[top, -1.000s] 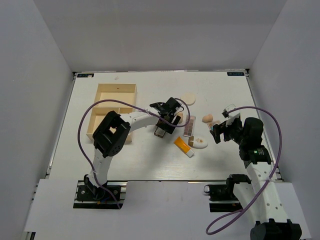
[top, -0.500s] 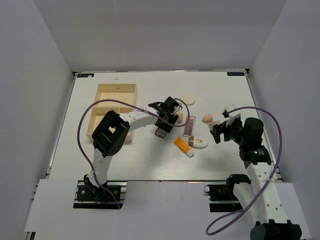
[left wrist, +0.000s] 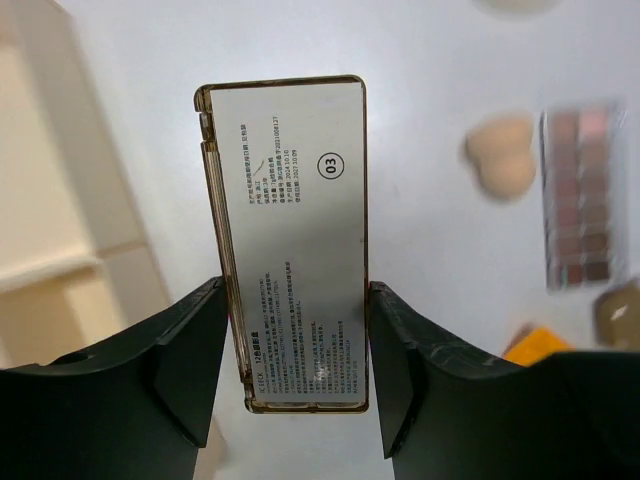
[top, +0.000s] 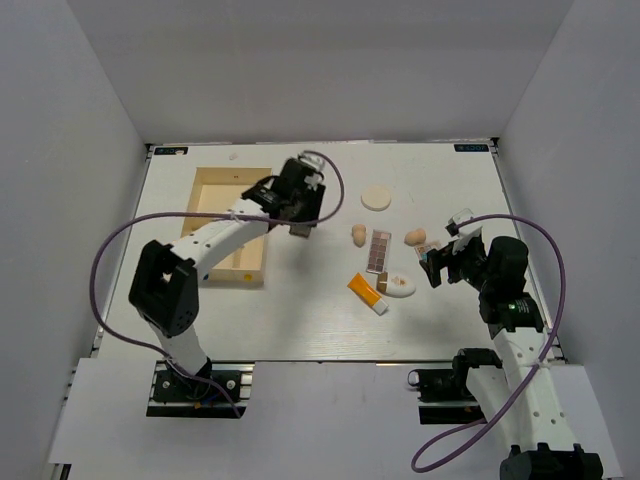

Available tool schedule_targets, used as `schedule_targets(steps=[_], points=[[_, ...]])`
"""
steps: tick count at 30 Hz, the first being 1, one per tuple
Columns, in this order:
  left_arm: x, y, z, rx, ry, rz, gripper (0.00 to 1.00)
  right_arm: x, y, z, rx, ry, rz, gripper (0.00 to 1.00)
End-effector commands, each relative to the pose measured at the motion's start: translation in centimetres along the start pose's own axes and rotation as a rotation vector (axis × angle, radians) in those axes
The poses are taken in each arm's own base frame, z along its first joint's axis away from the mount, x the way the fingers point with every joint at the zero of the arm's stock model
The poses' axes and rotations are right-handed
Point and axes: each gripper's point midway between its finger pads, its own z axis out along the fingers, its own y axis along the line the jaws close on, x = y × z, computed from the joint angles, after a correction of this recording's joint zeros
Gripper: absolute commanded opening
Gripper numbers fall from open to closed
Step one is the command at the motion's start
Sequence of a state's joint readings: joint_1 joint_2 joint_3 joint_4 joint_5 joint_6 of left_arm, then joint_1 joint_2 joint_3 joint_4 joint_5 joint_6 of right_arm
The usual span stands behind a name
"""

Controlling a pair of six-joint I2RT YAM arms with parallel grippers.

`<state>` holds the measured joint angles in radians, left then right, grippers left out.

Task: Organize the makeup

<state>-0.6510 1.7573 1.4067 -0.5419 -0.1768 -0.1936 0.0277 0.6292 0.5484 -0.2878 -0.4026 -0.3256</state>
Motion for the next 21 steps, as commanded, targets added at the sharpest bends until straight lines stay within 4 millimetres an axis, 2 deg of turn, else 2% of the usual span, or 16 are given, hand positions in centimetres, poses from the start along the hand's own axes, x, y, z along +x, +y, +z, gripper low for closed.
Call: schedule_targets(steps=[1,2,4,6,7,8,11,13,14,15,16,20,21], points=[[-7.1,3.0,-4.0,-0.056,-0.209,-0.099,0.1,-2.8,0.1,-0.7,-0.011,-0.076,-0.03,0.89],[-7.6,4.6,-4.1,-0.089,-0.22,-0.117,0.1,-2.9,0.1,-0.8,-0.01,-0.08,-0.029,0.89],[-8.8,6.2,-4.4,-0.127,-0.246,-0.131,0.1,-3.0,0.3,-0.8,-0.019,-0.085,-0.031,0.89],[-9.1,9.1,-3.6,-0.201,-0.23,-0.138,0.1,-3.2,0.4,-0.9,-0.021,-0.089,-0.031,0.89],[-10.1,10.1,-3.8,-0.225,-0.248,-0.148,0.1,-3.2,0.5,-1.0,-0.027,-0.092,-0.032,0.89],[-9.9,11.9,-2.7,-0.26,-0.225,-0.16,0.1,-3.2,0.6,-1.0,-0.029,-0.094,-0.032,0.89],[-11.4,14.2,-2.1,-0.294,-0.249,-0.178,0.11,-3.5,0.9,-1.2,-0.04,-0.105,-0.034,0.89],[-11.1,16.1,-0.4,-0.314,-0.224,-0.199,0.13,-3.7,1.0,-1.3,-0.044,-0.112,-0.035,0.89],[-11.7,16.6,-0.1,-0.316,-0.231,-0.205,0.14,-3.7,1.1,-1.3,-0.047,-0.114,-0.036,0.89],[-10.9,17.2,1.4,-0.326,-0.2,-0.205,0.15,-3.7,1.0,-1.3,-0.043,-0.114,-0.033,0.89],[-10.8,18.2,1.9,-0.342,-0.195,-0.215,0.15,-3.7,1.1,-1.3,-0.051,-0.112,-0.036,0.89],[-9.5,20.4,4.0,-0.368,-0.167,-0.234,0.18,-3.9,1.4,-1.3,-0.058,-0.117,-0.039,0.89],[-9.1,20.3,4.6,-0.361,-0.157,-0.228,0.18,-3.9,1.4,-1.3,-0.058,-0.117,-0.039,0.89]])
